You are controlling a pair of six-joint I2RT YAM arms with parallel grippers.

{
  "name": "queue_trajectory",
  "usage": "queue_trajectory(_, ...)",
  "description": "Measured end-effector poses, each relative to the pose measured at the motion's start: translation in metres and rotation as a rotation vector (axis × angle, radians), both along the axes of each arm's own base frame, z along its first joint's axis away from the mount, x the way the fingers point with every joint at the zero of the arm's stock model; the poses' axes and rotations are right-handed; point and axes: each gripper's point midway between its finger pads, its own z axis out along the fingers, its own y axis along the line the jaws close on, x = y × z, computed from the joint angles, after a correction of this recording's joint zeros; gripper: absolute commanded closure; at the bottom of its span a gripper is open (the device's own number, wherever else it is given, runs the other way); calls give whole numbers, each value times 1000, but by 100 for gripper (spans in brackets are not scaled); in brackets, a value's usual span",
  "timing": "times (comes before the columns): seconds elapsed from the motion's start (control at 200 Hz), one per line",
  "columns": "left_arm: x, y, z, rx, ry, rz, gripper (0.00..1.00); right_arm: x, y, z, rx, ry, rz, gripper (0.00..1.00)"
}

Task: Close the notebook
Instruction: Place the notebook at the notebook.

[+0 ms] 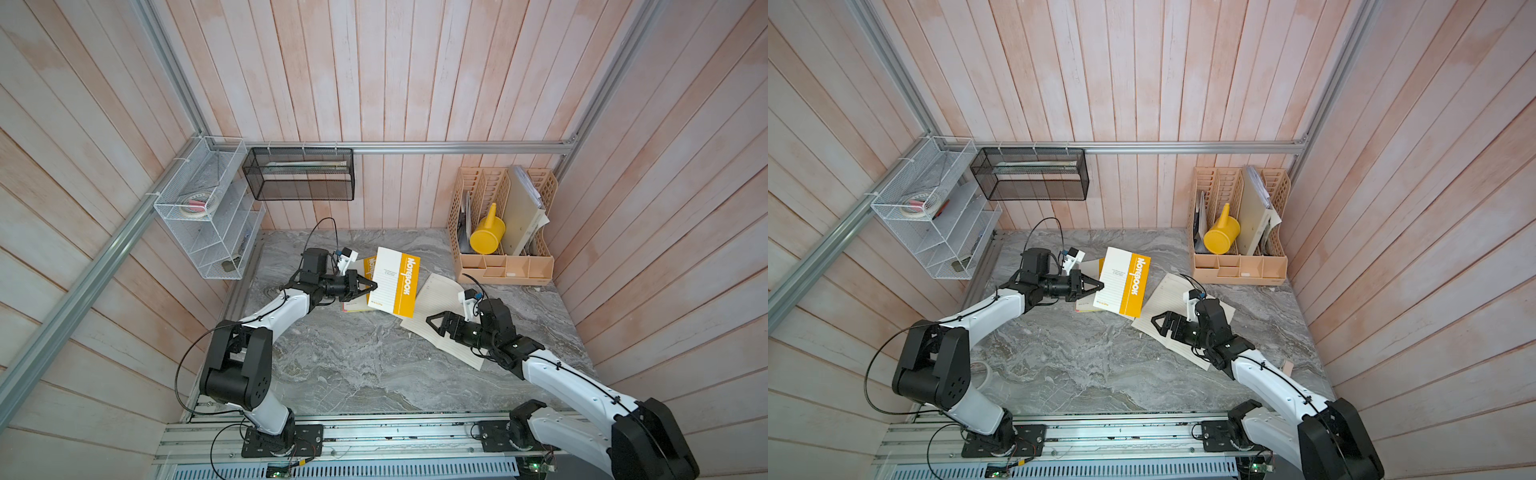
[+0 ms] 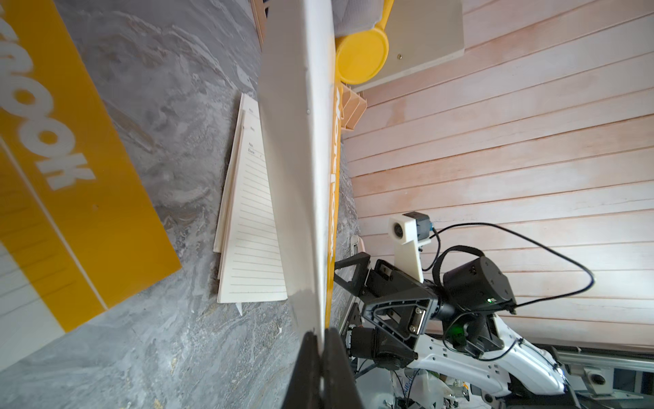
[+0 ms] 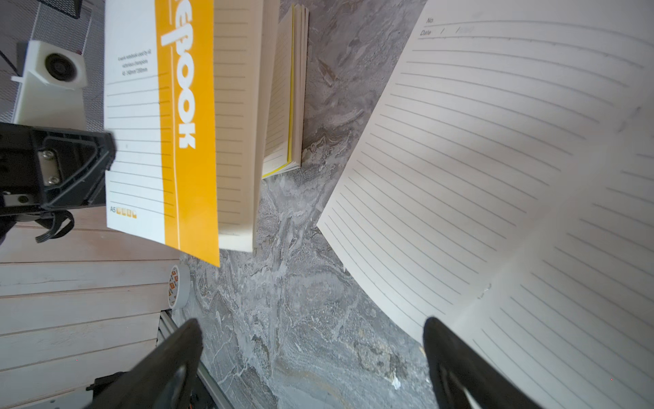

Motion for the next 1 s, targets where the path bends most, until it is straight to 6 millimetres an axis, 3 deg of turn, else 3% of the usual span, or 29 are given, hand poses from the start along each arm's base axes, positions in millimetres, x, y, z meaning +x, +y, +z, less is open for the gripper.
queue_trajectory(0.15, 19, 21, 11, -2, -33, 64, 100, 0, 1, -5, -3, 15, 6, 2)
queue_trajectory(0.5, 48, 64, 17, -24, -37, 199, 100, 0, 3, -8, -4, 22, 17, 2)
queue_trajectory(0.995, 70, 78, -25, -42, 55, 251, 100, 0, 4, -13, -9, 34, 22, 2)
